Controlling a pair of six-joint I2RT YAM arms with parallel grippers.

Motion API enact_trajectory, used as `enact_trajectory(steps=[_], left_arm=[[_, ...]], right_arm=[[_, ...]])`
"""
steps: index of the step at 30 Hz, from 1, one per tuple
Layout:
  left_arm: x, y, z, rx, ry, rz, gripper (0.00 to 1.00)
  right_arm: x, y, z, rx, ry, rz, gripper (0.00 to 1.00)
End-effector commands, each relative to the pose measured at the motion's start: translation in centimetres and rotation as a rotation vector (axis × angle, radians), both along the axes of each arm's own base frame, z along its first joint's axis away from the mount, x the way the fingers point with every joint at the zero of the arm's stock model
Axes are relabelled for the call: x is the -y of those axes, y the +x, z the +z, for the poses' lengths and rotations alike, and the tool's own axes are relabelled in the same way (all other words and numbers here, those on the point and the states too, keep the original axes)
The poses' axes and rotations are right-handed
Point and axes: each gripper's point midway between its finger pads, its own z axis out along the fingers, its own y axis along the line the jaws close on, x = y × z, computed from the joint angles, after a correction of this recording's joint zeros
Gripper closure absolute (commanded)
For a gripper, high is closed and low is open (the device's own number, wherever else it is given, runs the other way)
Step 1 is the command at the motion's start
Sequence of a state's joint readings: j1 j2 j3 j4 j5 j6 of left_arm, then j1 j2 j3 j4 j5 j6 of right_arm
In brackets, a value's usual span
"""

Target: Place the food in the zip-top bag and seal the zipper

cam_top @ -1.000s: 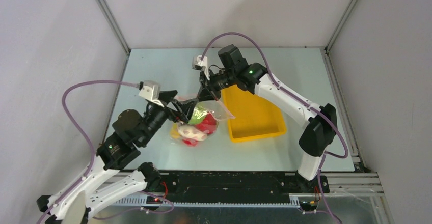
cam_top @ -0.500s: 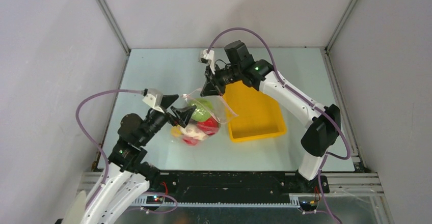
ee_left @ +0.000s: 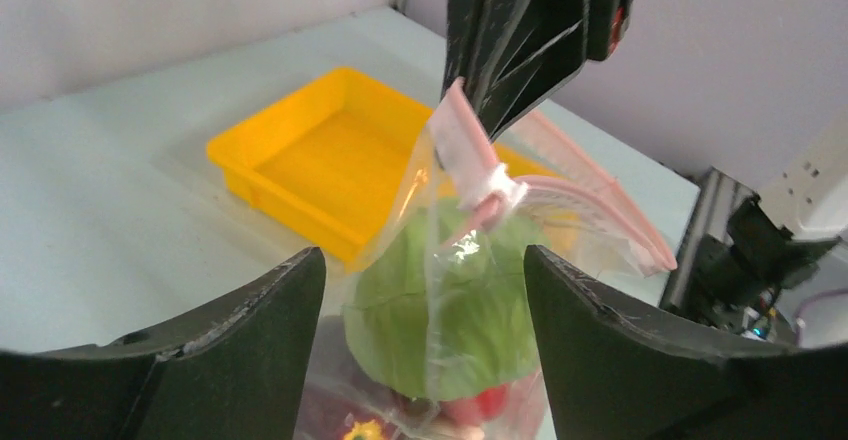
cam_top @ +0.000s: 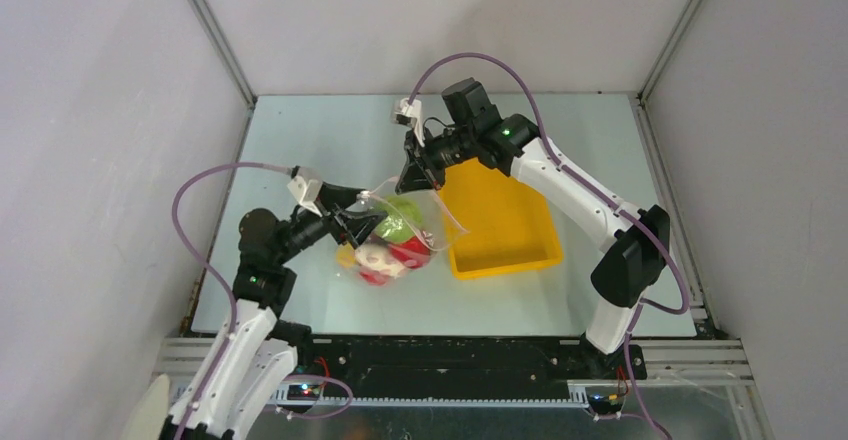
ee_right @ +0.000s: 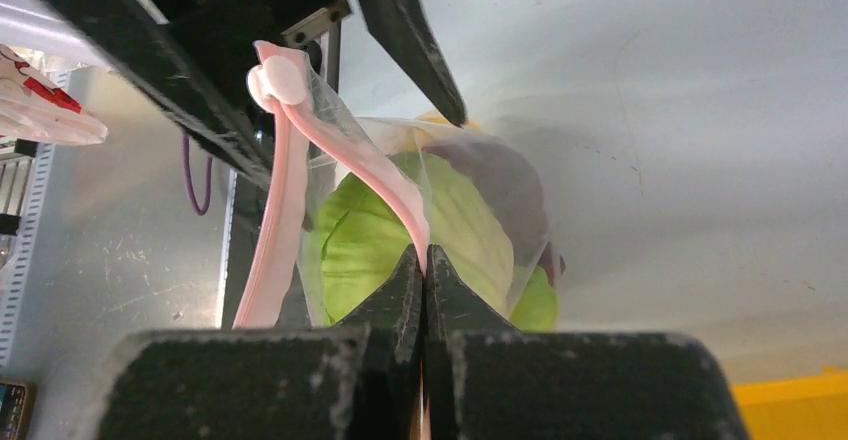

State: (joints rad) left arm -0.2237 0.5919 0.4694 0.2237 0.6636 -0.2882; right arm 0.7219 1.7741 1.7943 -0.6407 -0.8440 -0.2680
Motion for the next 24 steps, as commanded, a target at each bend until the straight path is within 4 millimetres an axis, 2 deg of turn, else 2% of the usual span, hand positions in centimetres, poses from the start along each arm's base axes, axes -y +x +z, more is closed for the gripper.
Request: enact_trajectory(steps=[1,4,8,17,24], left_arm=[[1.5,-1.4,1.7,0.048,-0.010,-0.210,0.24],[1.5,-1.5,1.1,0.067,0.021,-0.223,0.32],[1.4,-2.1,1.5,0.120,0.025,-0.226,0.41],[0.9,-2.2,1.7,0.168,0.039,-0.185,0.46],[0.8,-1.4,0.6,0.133,0.072,-0.171,0.50]], right_arm=[[0.1,-0.4,2.4,0.036,0.046,0.038,1.00],[0.1,-0.3,2.4,0.043,0.042,0.038,1.00],[-0.2,0.0,2.2,0.039,0.039,0.038,1.00],[-0.7,-0.1,2.5,0.014,0.049,0.047,1.00],[-0.7,-0.4,2.8,0.013,0.050,0.050,1.00]])
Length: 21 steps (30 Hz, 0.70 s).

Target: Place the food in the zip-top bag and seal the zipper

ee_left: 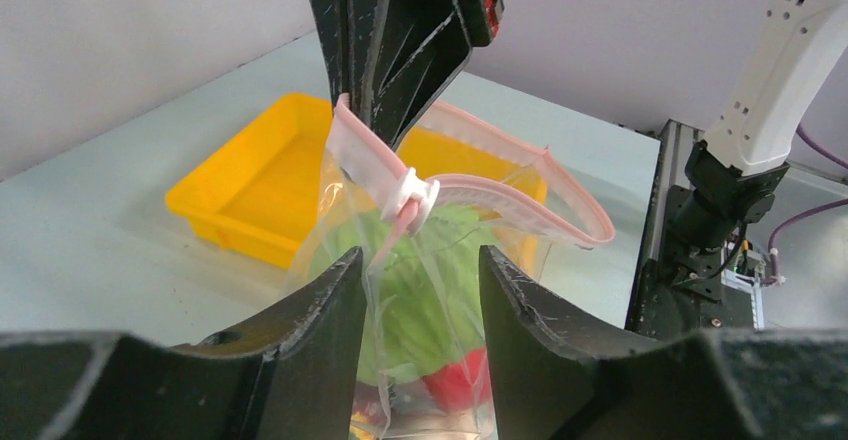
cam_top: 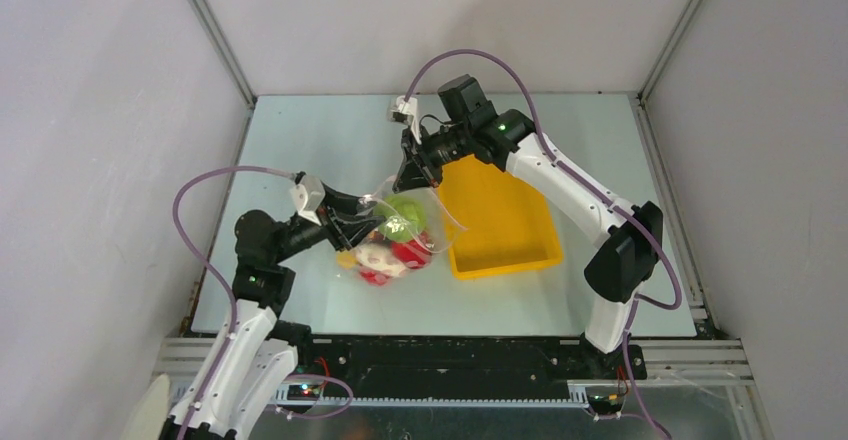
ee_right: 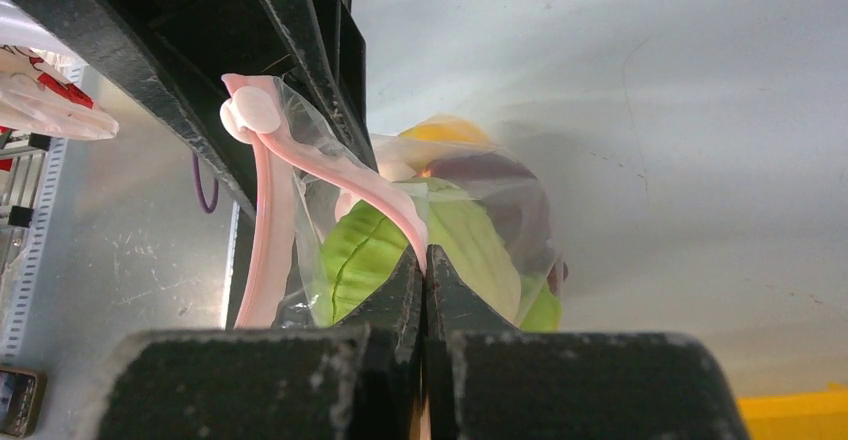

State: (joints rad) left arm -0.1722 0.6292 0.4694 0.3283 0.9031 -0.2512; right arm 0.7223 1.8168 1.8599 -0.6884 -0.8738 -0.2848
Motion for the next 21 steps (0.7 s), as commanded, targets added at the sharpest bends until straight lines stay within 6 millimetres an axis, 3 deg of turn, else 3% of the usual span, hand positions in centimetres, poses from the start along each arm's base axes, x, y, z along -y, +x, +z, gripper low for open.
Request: enact_trajectory(steps=[1,17,21], left_arm=[[-0.3,0.5,-0.1,0.034,0.029,0.016,0.52],[0.0,0.6,1.5,0.093,0.005,-0.007,0.58],[0.1,0.4,1.2,0.092,0.014,-0.023,0.67]], right_arm=[[-0.2,-0.5,2.6,0.026,0.051,0.019,1.00],[-0.8,-1.1,2.4,0.042,0.040,0.027,1.00],[-0.9,-1.1,2.4,0.044,0.042,0.029,1.00]])
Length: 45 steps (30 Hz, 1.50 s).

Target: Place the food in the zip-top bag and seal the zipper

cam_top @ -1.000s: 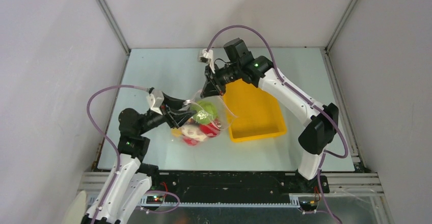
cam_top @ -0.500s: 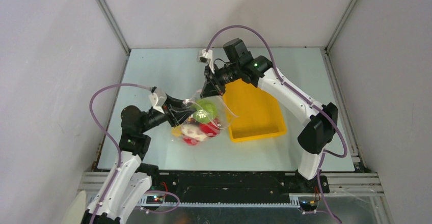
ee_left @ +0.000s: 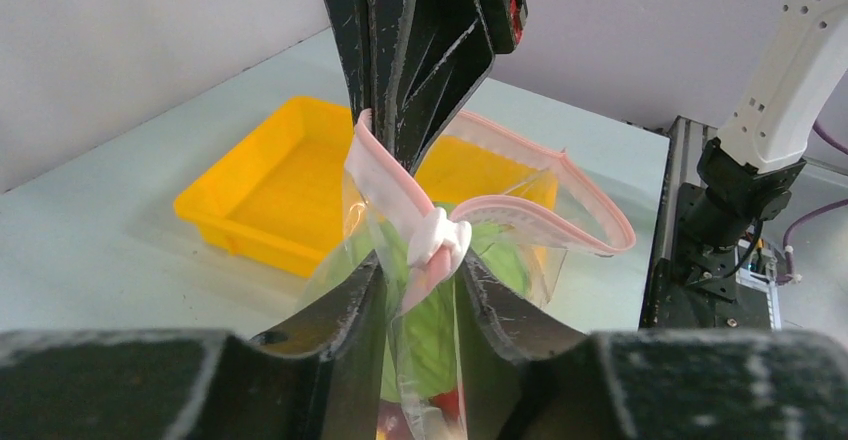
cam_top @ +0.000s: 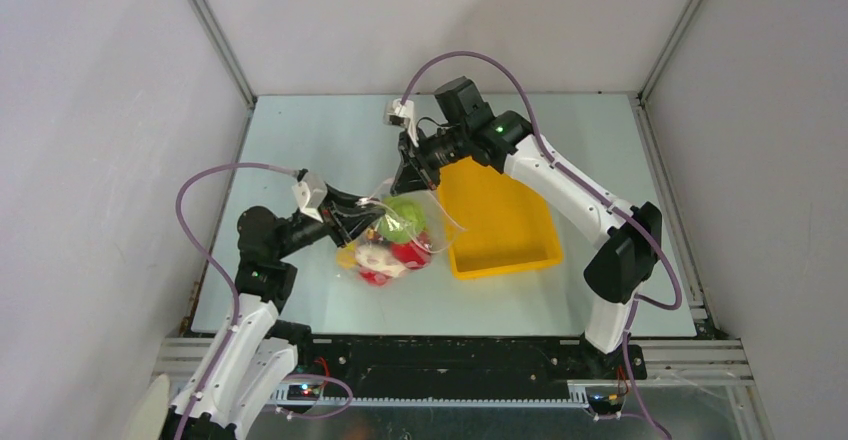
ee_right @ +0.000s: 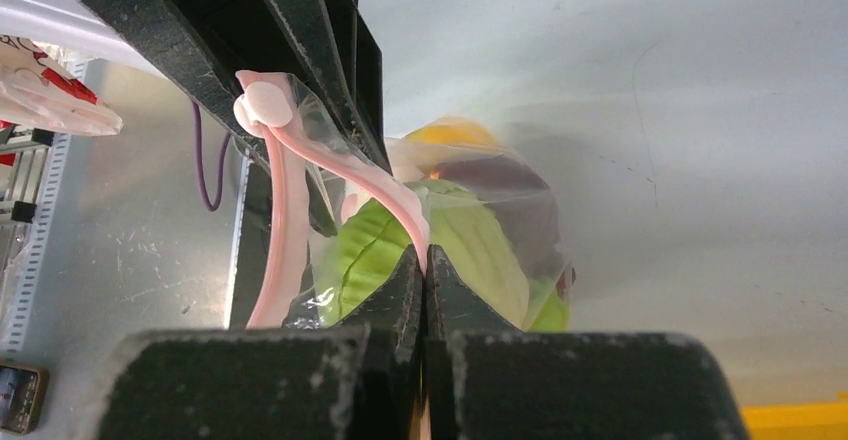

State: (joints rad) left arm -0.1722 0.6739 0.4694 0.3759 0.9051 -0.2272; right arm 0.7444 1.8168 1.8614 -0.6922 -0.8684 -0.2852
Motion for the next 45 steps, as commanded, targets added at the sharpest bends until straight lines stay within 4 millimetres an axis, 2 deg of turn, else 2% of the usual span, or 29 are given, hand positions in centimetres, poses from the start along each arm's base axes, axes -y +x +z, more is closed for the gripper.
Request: enact_trajectory(steps=[1,2,3,5,8,13,14,15,17,18,22,26,29,32,36,39,42,45], left_arm=[[0.0,-0.4,1.3,0.073,0.009,-0.028,0.72],[0.1,-0.5,1.2,0.069,0.012,-0.034,0.77],[0.1,-0.6,1.2,0.071,0.013,-0.034,0.90],[0.0,-0.6,1.2,0.077,0.014,-0.032,0.99],[0.1,-1.1,1.4,0.099,0.018,-0.045,1.00],[-0.3,-1.1,1.7,0.103,0.008,-0.006,1.00],[-0.3,-1.1,1.7,0.101,0.006,-0.004,1.00],[-0.3,-1.2,1.7,0.099,0.005,-0.002,1.00],[-0.4,-1.1,1.7,0.090,-0.001,0.010,1.00],[-0.5,-1.2,1.8,0.087,-0.005,0.015,1.00],[-0.5,-1.5,2.3,0.093,-0.022,0.026,1.00],[-0.3,-2.2,3.2,0.114,-0.046,0.010,1.00],[0.0,-3.0,3.9,0.128,-0.060,-0.008,1.00],[-0.1,-3.3,4.5,0.138,-0.072,0.005,1.00],[0.0,-3.4,4.6,0.134,-0.083,0.014,1.00],[0.0,-3.1,4.4,0.120,-0.079,0.033,1.00],[0.1,-3.1,4.3,0.119,-0.073,0.029,1.00],[0.1,-3.1,4.2,0.122,-0.069,0.028,1.00]], right_arm=[[-0.4,-0.2,2.5,0.043,0.046,0.008,1.00],[-0.4,-0.2,2.4,0.044,0.044,0.005,1.00],[-0.4,-0.1,2.4,0.046,0.042,-0.001,1.00],[-0.4,0.0,2.2,0.046,0.034,-0.008,0.99],[-0.1,0.1,1.7,0.061,0.008,-0.013,0.92],[0.4,-0.4,2.1,0.122,-0.007,-0.020,0.65],[0.5,-0.9,2.9,0.183,0.008,-0.001,0.58],[0.3,-1.0,2.5,0.224,-0.001,-0.003,0.54],[0.5,-1.7,4.0,0.360,0.033,0.001,0.45],[0.5,-1.6,4.1,0.395,0.034,-0.008,0.41],[0.1,-2.5,6.2,0.528,0.123,-0.009,0.35],[-0.3,-4.7,8.4,0.546,0.216,0.065,0.35],[-1.6,-7.1,8.7,0.596,0.251,0.160,0.36],[-2.9,-8.1,8.9,0.641,0.245,0.183,0.39],[-4.2,-7.6,8.7,0.673,0.215,0.161,0.46],[-4.6,-7.6,8.8,0.686,0.199,0.143,0.52],[-4.6,-8.1,8.6,0.694,0.189,0.143,0.54],[-4.5,-7.7,8.2,0.697,0.165,0.119,0.55]])
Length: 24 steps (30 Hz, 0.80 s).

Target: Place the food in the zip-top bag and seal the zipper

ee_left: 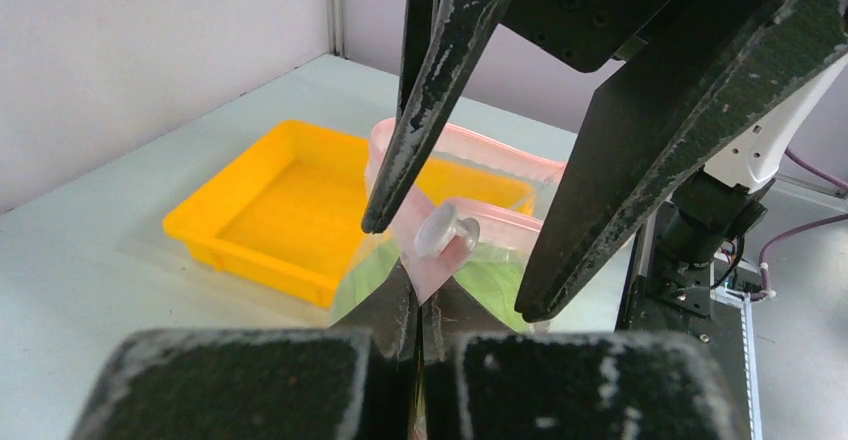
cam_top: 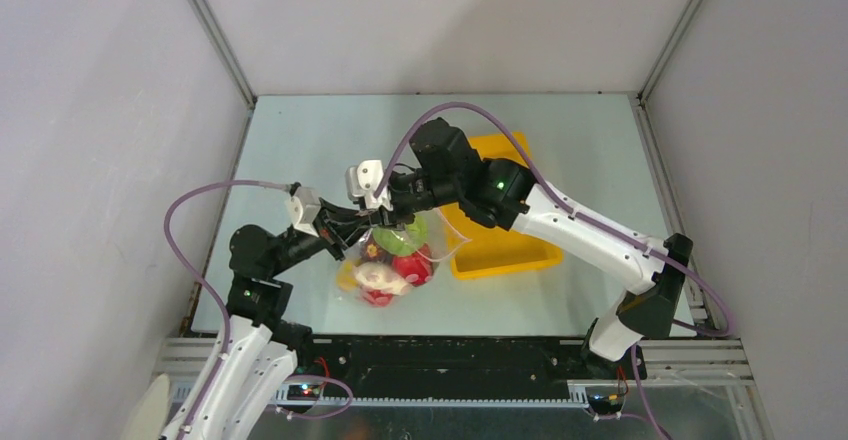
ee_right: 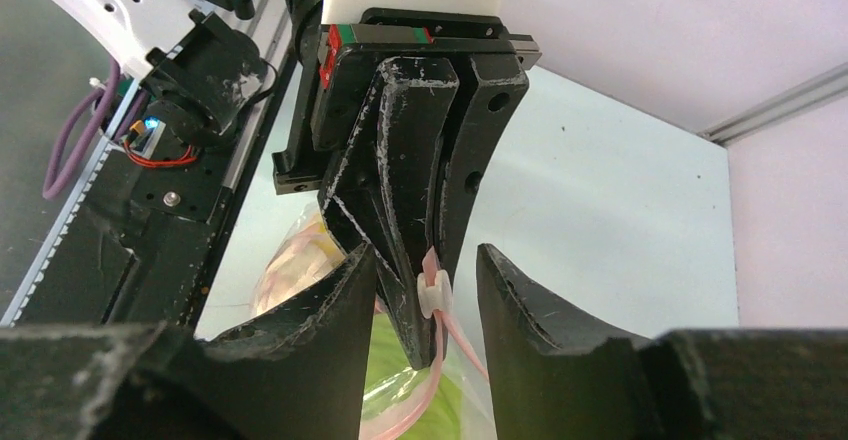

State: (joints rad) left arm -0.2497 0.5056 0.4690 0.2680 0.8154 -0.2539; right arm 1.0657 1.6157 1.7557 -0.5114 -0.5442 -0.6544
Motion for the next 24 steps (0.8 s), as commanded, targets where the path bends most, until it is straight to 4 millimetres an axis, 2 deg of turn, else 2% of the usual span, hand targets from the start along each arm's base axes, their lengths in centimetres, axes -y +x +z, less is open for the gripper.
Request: enact_trajectory(steps=[1,12,15,22,24], left_arm=[[-0.3,-0.1,2.3,0.091,-0.025,0.024,1.00],[-0.2,-0.6,2.4,0.121,-0.015,0.008,1.00],[-0.2,-0.6,2.4,0.130,-0.016,0.012,1.00],[-0.1,-0.9,2.3,0.138,-0.005,-0.008,1.00],[0.0,-0.8,2.2,0.136,-0.003,-0.010,1.00]], right_arm=[[0.1,0.6,1.8,0.052,0.025,-0.050,0.55],[0.3,1.1,0.3,0.024,-0.025,-0.092,0.68],[0.5,1.2,0.1,0.018,-0.032,-0.101,0.77],[0.4,0.8,0.0,0.018,-0.024,-0.080,0.77],[0.3,0.7,-0.1,0.015,-0.026,-0.073,0.82]])
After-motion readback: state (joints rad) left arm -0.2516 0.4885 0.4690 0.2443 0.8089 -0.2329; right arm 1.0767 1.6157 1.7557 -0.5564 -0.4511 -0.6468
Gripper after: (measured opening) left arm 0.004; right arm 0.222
